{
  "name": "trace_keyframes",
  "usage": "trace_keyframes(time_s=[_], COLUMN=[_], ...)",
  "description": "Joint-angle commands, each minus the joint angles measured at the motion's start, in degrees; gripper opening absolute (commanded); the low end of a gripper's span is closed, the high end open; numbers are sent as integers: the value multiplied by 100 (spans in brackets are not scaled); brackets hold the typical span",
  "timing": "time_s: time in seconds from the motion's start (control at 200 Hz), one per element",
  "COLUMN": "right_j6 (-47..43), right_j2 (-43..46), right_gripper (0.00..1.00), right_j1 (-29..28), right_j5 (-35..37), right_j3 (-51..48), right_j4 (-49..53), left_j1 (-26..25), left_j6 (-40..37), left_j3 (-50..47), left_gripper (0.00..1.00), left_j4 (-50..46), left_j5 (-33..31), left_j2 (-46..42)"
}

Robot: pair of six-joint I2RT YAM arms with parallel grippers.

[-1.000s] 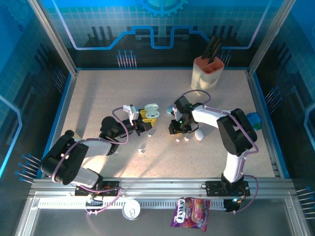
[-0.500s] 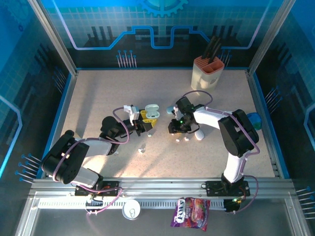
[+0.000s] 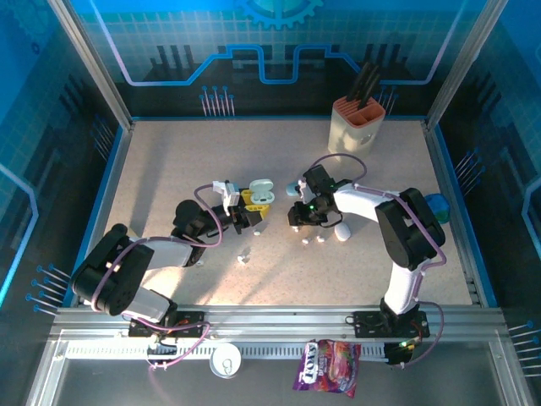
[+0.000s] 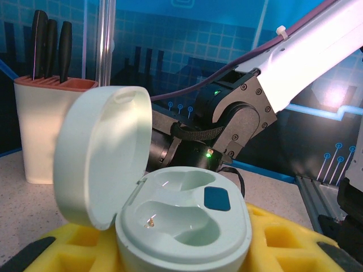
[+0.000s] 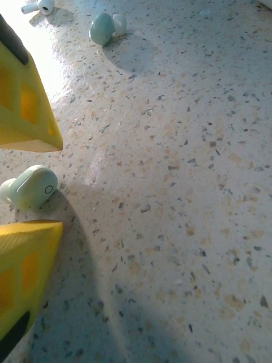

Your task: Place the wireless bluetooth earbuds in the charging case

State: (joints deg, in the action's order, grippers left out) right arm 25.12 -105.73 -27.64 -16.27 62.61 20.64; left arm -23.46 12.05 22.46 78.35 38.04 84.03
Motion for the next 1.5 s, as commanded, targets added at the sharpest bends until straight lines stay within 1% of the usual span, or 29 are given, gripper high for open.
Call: trace_keyframes(time_s=[0.0, 0.19, 0.325, 0.555, 0.7, 0.89, 1.056, 1.126, 1.181, 1.311, 1.496], right_j6=[-204, -342, -321, -225, -120, -23, 69, 82, 102, 173, 212], right_j2=[2, -141, -58, 170, 194, 151, 148, 145, 141, 114, 20], right_gripper=[39, 36, 36, 36, 31, 27, 27, 30, 31, 31, 28], right_j1=[107, 110, 118, 135, 172, 200, 203, 208, 207, 207, 208], right_j5=[-309, -612, -683, -1088, -1255, -1401, -1535, -1574, -1599, -1698, -1732], right_j3=[-62, -196, -470, -871, -935, -978, -1039, -1040, -1062, -1108, -1093], right_j4=[-235, -416, -475, -802, -1008, -1183, -1338, -1348, -1396, -1543, -1581], left_j1=[46, 45, 48, 46, 44, 45, 44, 49, 47, 44, 46], left_j6=[28, 34, 27, 51, 65, 60, 56, 56, 52, 51, 51], left_j3=[155, 153, 135, 194, 205, 164, 159, 160, 160, 189, 180], left_gripper=[23, 23, 23, 23, 23, 23, 23, 23, 23, 23, 23], left_j4=[196, 202, 191, 193, 198, 194, 201, 195, 196, 198, 199], left_j5=[168, 168, 176, 212, 230, 217, 213, 221, 221, 230, 230], left_j2=[28, 17, -1, 54, 70, 25, 37, 48, 52, 84, 77])
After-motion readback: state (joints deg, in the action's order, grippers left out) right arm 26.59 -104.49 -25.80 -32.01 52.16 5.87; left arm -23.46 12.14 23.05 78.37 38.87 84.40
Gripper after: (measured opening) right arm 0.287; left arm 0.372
